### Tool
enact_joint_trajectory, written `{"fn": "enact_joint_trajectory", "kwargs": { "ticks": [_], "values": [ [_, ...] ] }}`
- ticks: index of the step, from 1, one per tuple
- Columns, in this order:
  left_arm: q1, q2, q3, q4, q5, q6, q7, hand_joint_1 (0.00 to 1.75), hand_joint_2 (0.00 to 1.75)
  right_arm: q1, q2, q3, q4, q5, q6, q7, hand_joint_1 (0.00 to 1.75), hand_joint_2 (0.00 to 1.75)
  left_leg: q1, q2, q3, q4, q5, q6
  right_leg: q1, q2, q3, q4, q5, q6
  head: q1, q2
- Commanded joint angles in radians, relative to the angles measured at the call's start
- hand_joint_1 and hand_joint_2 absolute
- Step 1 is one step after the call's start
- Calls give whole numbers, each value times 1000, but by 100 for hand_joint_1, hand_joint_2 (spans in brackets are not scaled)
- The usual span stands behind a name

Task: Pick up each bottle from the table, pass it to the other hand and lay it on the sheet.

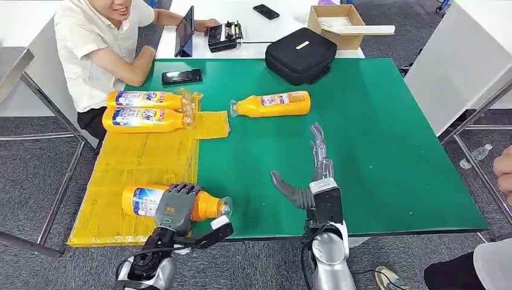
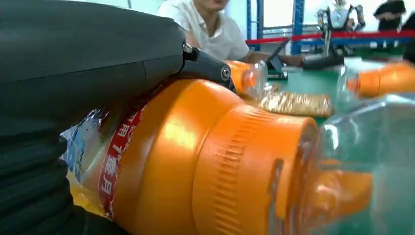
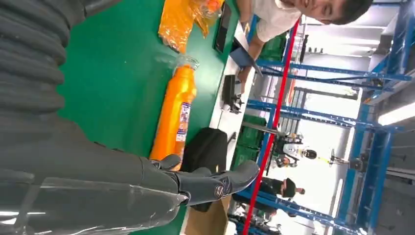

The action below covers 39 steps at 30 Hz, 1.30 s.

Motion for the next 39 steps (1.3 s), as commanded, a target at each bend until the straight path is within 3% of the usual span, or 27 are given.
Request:
{"fn": "enact_joint_trajectory", "kwargs": {
  "ticks": [1,8,9,11,12,22,38,39],
  "values": [
    [-127,24,32,259,-23,-52,39,175,175,-46,-23,-17,124,1,-3,-2,0,175,1,1,7,-2,-1,0,2,-1,8,-3,-1,-5,0,0],
    [-154,15,37,306,-32,-55,69,175,175,-46,-23,-31,128,6,4,-5,0,175,1,1,8,-2,0,0,2,-1,8,-3,0,-5,0,0],
    [-160,12,38,312,-32,-59,70,145,175,-48,-25,-35,133,6,4,-5,0,175,1,1,8,-2,0,0,2,-1,8,-2,0,-4,0,0],
    [-175,5,46,341,-30,-76,69,12,175,-53,-21,-45,143,6,4,-5,0,175,1,1,9,-2,0,0,1,0,9,-2,0,-4,0,0],
    [-183,1,52,361,-27,-94,66,0,175,-56,-20,-52,150,6,5,-5,0,175,1,0,8,-1,0,0,1,0,8,-2,0,-3,0,0],
    [-198,-2,70,403,-3,-128,54,0,175,-72,-22,-79,175,0,15,-11,0,175,0,-7,12,-1,2,1,1,-6,14,-2,0,-3,0,0],
    [-216,2,60,485,39,-154,17,0,175,-94,-26,-115,238,-2,25,-28,0,175,1,-4,16,-4,6,1,2,-6,19,-5,3,-7,0,0],
    [-215,-1,59,480,40,-144,17,0,175,-92,-25,-114,237,-1,25,-29,0,175,0,-9,18,-2,5,2,0,-9,21,-3,1,-3,0,0]
  ]
}}
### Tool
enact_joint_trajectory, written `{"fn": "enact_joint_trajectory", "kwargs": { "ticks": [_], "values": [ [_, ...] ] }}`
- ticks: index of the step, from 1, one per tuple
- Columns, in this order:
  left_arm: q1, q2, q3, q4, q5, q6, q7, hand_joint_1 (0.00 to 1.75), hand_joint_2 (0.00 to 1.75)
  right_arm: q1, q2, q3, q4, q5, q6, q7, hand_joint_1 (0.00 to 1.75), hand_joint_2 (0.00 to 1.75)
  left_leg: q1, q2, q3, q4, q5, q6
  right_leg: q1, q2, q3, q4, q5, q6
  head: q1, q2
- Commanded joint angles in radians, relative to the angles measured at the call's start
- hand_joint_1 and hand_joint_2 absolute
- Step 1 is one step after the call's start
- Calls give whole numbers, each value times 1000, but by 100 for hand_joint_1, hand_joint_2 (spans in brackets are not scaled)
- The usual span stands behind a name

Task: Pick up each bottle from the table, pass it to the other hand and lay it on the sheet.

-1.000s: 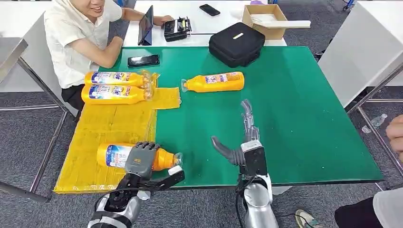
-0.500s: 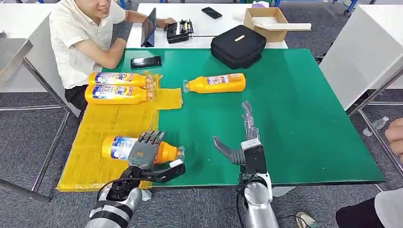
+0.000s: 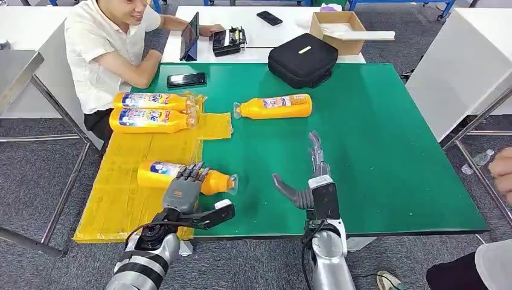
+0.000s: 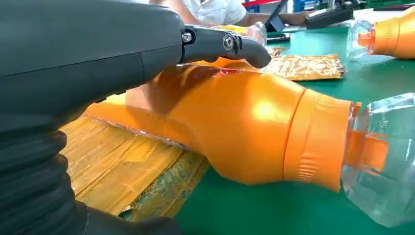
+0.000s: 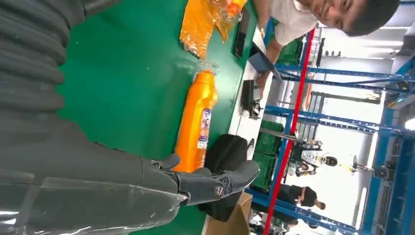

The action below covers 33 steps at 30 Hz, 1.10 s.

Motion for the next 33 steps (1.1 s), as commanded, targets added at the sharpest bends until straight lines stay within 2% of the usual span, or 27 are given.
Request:
{"fn": "enact_joint_trajectory", "kwargs": {
  "ticks": [1,5,10,15,16,17,20,33],
  "values": [
    [2,8,15,158,16,-7,-12,0,175,-50,-20,-43,106,1,3,-15,0,175,1,3,2,-2,1,0,1,1,2,-3,2,-4,0,0],
    [0,7,14,157,16,-8,-12,0,175,-49,-20,-43,106,1,3,-15,0,175,1,2,3,-2,1,0,1,1,-5,-3,0,-5,0,0],
    [17,8,-5,114,7,19,-10,0,175,-39,-18,-46,97,6,0,-17,0,175,0,1,4,-2,0,0,1,0,-5,-3,0,-4,0,0],
    [75,-13,-71,-71,-27,46,-10,0,175,-7,-8,-63,51,20,-16,-18,0,175,0,-2,4,-1,0,0,1,-3,-2,-1,-2,-3,0,0],
    [87,-14,-95,-113,-31,43,-13,0,175,-5,-9,-64,46,32,-28,-19,0,175,1,1,2,-2,0,0,2,-1,-5,-3,0,-6,0,0],
    [99,-13,-125,-156,-33,42,-16,0,175,-2,-7,-69,41,34,-27,-19,0,175,0,-3,3,-1,0,0,0,-3,-4,-1,-2,-2,0,0],
    [122,-9,-182,-241,-18,51,-28,0,175,0,-7,-69,39,40,-31,-21,0,175,0,-1,0,-1,0,0,0,-2,-1,-1,1,-1,0,0],
    [125,-4,-188,-250,-13,47,-27,0,175,-2,-7,-68,43,42,-32,-21,0,175,1,2,-11,0,0,0,1,-1,-12,0,1,-1,0,0]
  ]
}}
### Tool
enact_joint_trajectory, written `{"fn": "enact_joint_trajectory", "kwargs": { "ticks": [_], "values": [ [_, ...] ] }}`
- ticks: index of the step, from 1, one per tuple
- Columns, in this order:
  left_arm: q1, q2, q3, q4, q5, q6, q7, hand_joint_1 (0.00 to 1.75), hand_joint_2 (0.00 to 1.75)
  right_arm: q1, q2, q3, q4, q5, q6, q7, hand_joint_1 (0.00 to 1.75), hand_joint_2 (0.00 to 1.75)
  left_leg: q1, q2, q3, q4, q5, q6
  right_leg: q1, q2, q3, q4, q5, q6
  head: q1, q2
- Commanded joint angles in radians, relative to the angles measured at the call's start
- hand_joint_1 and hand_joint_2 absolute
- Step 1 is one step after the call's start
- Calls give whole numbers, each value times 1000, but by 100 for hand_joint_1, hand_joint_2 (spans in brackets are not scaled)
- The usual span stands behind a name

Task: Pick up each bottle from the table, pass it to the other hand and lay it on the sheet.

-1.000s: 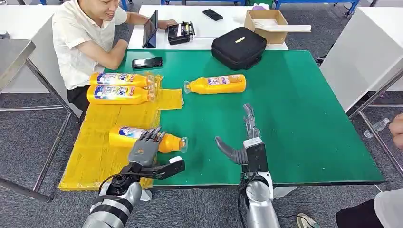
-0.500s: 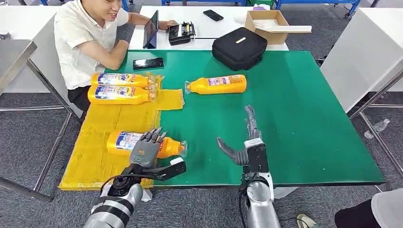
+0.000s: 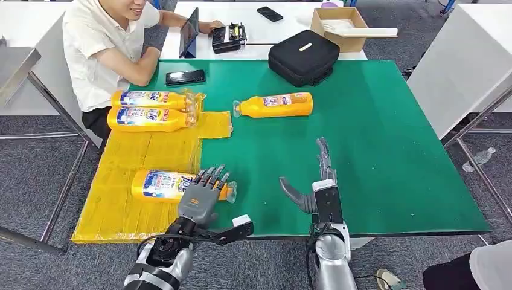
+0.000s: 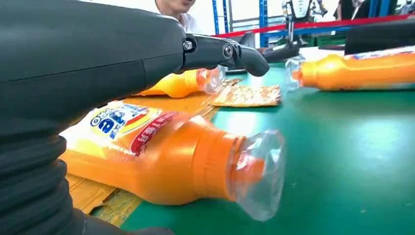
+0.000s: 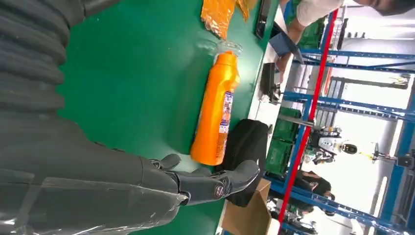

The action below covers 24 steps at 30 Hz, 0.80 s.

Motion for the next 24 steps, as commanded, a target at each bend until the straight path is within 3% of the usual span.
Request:
{"fn": "enact_joint_trajectory", "kwargs": {
  "ticks": [1,13,24],
  "values": [
    [-8,21,-34,-11,1,-9,0,0,175,-12,-10,-16,15,4,3,-1,0,175,0,2,1,0,-1,0,1,1,1,-1,0,-3,0,0],
    [-8,24,-43,-14,16,0,-12,0,175,-11,-10,-16,14,5,1,-1,0,175,1,5,4,-1,-3,0,2,2,4,-1,-2,-6,0,0],
    [97,15,-138,-341,251,25,-116,0,175,28,-4,5,-58,36,-29,0,0,175,1,2,-2,0,-2,0,1,1,-2,0,-1,-3,0,0]
  ]
}}
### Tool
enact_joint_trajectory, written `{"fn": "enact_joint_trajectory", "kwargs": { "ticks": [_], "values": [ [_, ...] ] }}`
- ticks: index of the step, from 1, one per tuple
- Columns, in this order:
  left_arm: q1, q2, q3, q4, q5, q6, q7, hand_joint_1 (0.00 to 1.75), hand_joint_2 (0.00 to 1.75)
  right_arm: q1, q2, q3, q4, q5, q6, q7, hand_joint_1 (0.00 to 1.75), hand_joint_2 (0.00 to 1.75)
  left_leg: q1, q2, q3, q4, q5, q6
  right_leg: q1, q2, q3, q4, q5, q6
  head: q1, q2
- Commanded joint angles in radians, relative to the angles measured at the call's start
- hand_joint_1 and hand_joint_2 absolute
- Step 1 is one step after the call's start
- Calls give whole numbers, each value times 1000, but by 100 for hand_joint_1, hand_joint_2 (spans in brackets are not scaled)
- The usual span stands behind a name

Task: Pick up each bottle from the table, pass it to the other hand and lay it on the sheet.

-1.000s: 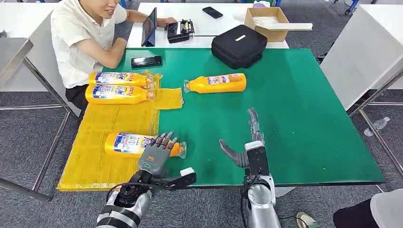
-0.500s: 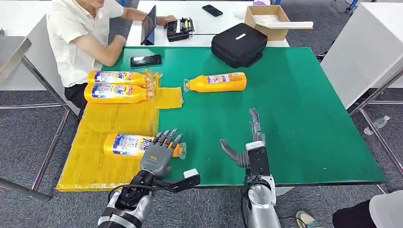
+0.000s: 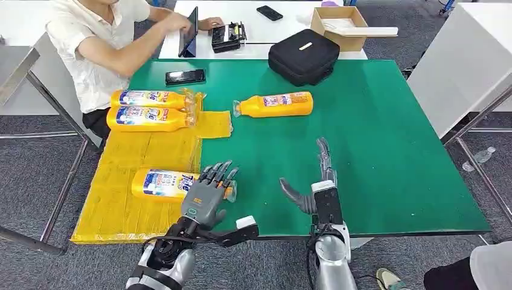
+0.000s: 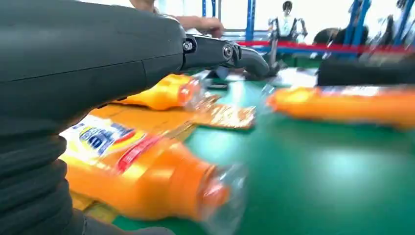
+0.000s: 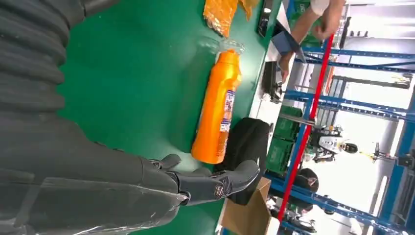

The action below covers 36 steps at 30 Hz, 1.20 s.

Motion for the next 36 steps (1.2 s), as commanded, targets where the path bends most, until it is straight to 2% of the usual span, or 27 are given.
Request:
{"fn": "enact_joint_trajectory", "kwargs": {
  "ticks": [1,2,3,5,8,12,16,19,22,27,31,32,36],
  "values": [
    [59,10,-73,-236,149,13,-55,0,175,22,-5,9,-56,27,-26,10,0,175,1,2,2,1,-2,0,2,1,2,1,-2,-4,0,0],
    [110,-44,-6,-283,409,30,-191,0,175,34,-148,113,-65,280,-278,261,0,175,1,2,2,0,-2,0,1,1,1,0,-1,-3,0,0],
    [134,-26,-17,-331,507,24,-190,0,175,47,-223,122,-81,691,-350,303,0,175,1,3,3,1,-3,0,2,1,3,0,-2,-5,0,0],
    [150,-25,-13,-358,563,15,-204,0,175,43,-269,85,-68,733,-323,312,0,175,1,0,1,0,-1,0,1,-1,2,-2,-1,-2,0,0],
    [156,-47,5,-370,639,19,-217,0,175,28,-290,66,-17,775,-279,338,0,175,0,1,3,0,-3,0,1,-1,4,-2,-2,-3,0,0],
    [167,-58,8,-384,709,4,-224,0,175,42,-337,68,39,773,-216,363,0,175,0,3,1,0,-3,0,1,1,2,-2,0,-2,0,0],
    [178,-55,4,-409,726,10,-230,0,175,51,-365,68,38,781,-217,374,0,175,1,1,5,0,-4,0,2,-1,7,-3,-3,-5,0,0],
    [183,-54,9,-430,739,18,-231,0,175,49,-384,79,37,803,-198,400,0,175,0,3,1,0,-3,0,0,2,1,-1,-1,-2,-1,0],
    [187,-51,3,-435,742,14,-232,0,175,45,-410,92,54,823,-172,420,0,175,0,4,3,0,-4,0,1,2,4,-2,-2,-4,0,0],
    [183,-54,-16,-415,751,-4,-230,0,175,3,-444,98,124,834,-141,442,0,175,0,2,0,0,-2,0,0,1,0,-1,0,-2,0,0],
    [182,-54,-17,-413,751,-4,-230,0,175,-1,-444,98,128,834,-140,442,0,175,0,6,5,0,-4,0,1,4,5,-2,-1,-4,0,0],
    [177,-50,-23,-403,762,-22,-229,0,175,-16,-448,109,147,839,-139,443,0,175,0,3,0,0,-2,0,0,2,1,-1,0,-2,0,0],
    [165,-56,-33,-370,760,-22,-228,0,175,-70,-465,167,176,910,-159,473,0,175,0,5,1,0,-3,0,0,3,1,-2,0,-2,0,0]
  ]
}}
